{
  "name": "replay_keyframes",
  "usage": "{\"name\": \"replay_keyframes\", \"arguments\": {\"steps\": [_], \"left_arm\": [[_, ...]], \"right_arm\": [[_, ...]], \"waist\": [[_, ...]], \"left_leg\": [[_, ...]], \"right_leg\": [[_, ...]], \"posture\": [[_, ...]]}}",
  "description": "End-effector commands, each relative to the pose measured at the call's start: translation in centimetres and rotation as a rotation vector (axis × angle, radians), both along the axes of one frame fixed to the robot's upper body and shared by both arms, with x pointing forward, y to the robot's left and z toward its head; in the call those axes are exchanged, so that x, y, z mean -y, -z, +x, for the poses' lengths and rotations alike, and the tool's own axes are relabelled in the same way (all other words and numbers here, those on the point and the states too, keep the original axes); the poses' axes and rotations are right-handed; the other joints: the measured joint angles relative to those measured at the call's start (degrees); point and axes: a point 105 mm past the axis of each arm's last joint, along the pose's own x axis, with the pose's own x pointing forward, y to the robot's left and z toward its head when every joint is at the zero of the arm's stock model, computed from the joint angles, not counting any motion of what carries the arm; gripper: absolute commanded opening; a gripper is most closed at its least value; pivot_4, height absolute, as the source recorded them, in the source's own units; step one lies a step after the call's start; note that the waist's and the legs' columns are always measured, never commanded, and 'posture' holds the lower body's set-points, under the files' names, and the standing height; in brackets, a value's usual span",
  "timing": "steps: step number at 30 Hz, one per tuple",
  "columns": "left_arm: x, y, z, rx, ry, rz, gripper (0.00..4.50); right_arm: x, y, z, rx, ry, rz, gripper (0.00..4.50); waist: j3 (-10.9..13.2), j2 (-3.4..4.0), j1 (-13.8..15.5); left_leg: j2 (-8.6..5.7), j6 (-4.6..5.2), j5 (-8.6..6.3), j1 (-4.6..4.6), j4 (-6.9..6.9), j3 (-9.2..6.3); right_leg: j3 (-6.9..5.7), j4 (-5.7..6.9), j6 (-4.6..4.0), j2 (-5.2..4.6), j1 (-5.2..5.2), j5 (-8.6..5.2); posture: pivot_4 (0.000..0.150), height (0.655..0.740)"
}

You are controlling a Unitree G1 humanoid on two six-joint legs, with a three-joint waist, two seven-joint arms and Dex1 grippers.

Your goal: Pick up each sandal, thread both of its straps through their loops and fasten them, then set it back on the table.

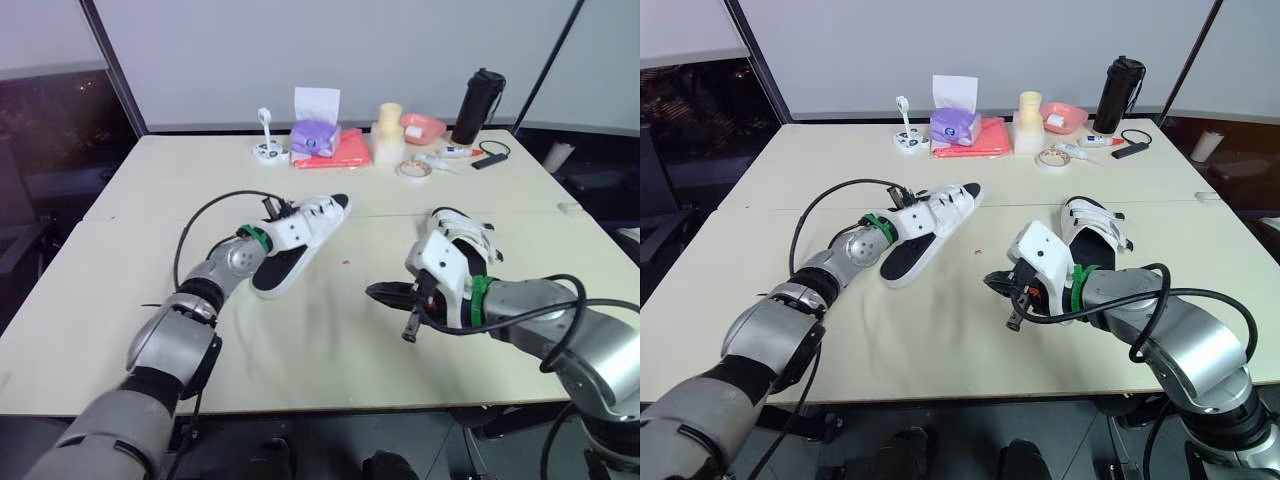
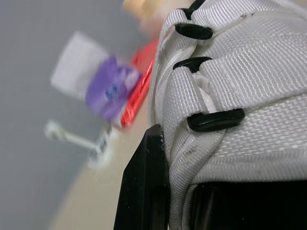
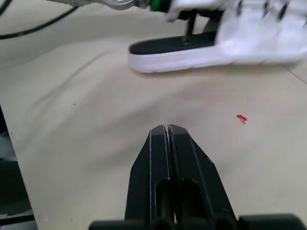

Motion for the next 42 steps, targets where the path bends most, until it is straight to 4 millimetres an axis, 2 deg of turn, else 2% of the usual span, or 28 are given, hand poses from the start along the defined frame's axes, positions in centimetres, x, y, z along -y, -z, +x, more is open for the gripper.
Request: {"name": "replay_keyframes", "arguments": {"steps": [1, 3, 8, 11, 14, 21, 23, 36, 39, 40, 41, 42], "left_arm": [[2.5, 0.6, 0.2, -0.1, -0.036, -0.096, 0.02], [3.6, 0.3, 0.4, -0.08, -0.089, -0.055, 0.02], [5.1, -0.7, 0.6, 0.035, -0.195, 0.094, 0.02], [5.3, -1.7, 0.6, 0.155, -0.232, 0.205, 0.02], [4.2, -2.1, 0.8, 0.266, -0.346, 0.396, 0.02], [2.9, -1.0, 0.8, 0.241, -0.441, 0.559, 0.02], [2.2, -0.4, 0.8, 0.186, -0.476, 0.591, 0.02], [0.9, 1.4, 0.6, 0.041, -0.535, 0.622, 0.02], [1.0, 1.3, 0.5, 0.054, -0.533, 0.619, 0.02], [1.0, 1.3, 0.5, 0.055, -0.533, 0.621, 0.94], [1.0, 1.3, 0.5, 0.057, -0.537, 0.623, 1.23], [1.0, 1.3, 0.5, 0.052, -0.532, 0.626, 1.74]], "right_arm": [[-0.2, -0.8, 0.2, 0.048, -0.003, 0.006, 0.0], [-0.2, -0.8, 0.2, 0.05, 0.0, 0.004, 0.0], [-0.2, -0.7, 0.3, 0.05, 0.008, 0.009, 0.0], [-0.3, -0.7, 0.2, 0.05, 0.01, 0.013, 0.0], [-0.4, -0.6, 0.2, 0.049, 0.013, 0.019, 0.0], [-0.6, -0.4, 0.3, 0.049, 0.016, 0.019, 0.0], [-0.6, -0.4, 0.3, 0.049, 0.016, 0.018, 0.0], [-0.8, -0.2, 0.4, 0.051, 0.012, 0.016, 0.0], [-0.8, -0.1, 0.4, 0.051, 0.012, 0.016, 0.0], [-0.8, -0.1, 0.4, 0.051, 0.012, 0.016, 0.0], [-0.8, -0.1, 0.4, 0.052, 0.012, 0.016, 0.0], [-0.8, -0.1, 0.4, 0.052, 0.012, 0.016, 0.0]], "waist": [[0.01, -0.01, 0.0], [0.01, -0.02, -0.02], [0.02, -0.03, -0.17], [0.02, -0.03, -0.17], [0.05, -0.08, -0.33], [0.15, -0.15, -1.99], [0.15, -0.15, -2.06], [0.16, -0.16, -2.21], [0.16, -0.16, -2.21], [0.16, -0.16, -2.21], [0.16, -0.16, -2.17], [0.18, -0.19, -2.08]], "left_leg": [[-0.02, 0.0, 0.0, -0.02, 0.0, -0.03], [-0.04, 0.0, 0.0, -0.09, 0.02, -0.1], [-0.06, 0.01, 0.0, -0.16, 0.08, -0.2], [-0.06, 0.0, 0.0, -0.15, 0.12, -0.2], [-0.05, 0.0, 0.0, -0.18, 0.21, -0.22], [-0.01, 0.0, -0.01, -0.24, 0.05, -0.19], [-0.01, 0.0, -0.01, -0.24, -0.1, -0.17], [0.03, 0.0, -0.01, -0.25, -0.27, -0.01], [0.03, 0.0, -0.01, -0.24, -0.27, 0.01], [0.03, 0.0, -0.01, -0.24, -0.27, 0.01], [0.03, 0.0, -0.01, -0.24, -0.27, 0.02], [0.03, 0.0, -0.01, -0.25, -0.27, 0.02]], "right_leg": [[-0.02, 0.0, 0.01, -0.01, 0.0, -0.01], [-0.1, -0.02, 0.02, -0.01, -0.02, -0.01], [-0.17, 0.0, 0.03, -0.01, -0.04, -0.01], [-0.18, 0.01, 0.03, -0.01, -0.02, -0.01], [-0.19, 0.03, 0.23, 0.0, -0.03, -0.13], [-0.17, 0.06, 0.22, 0.02, -0.23, -0.12], [-0.15, 0.06, 0.19, 0.02, -0.31, -0.11], [-0.01, 0.05, 0.05, 0.02, -0.46, -0.03], [0.01, 0.05, 0.05, 0.02, -0.47, -0.03], [0.02, 0.05, 0.05, 0.02, -0.48, -0.03], [0.02, 0.05, 0.05, 0.02, -0.48, -0.03], [0.03, 0.07, 0.04, 0.02, -0.5, -0.03]], "posture": [[0.15, 0.74], [0.15, 0.74], [0.15, 0.74], [0.15, 0.74], [0.15, 0.74], [0.15, 0.74], [0.15, 0.74], [0.15, 0.74], [0.15, 0.74], [0.15, 0.74], [0.15, 0.74], [0.15, 0.74]]}}
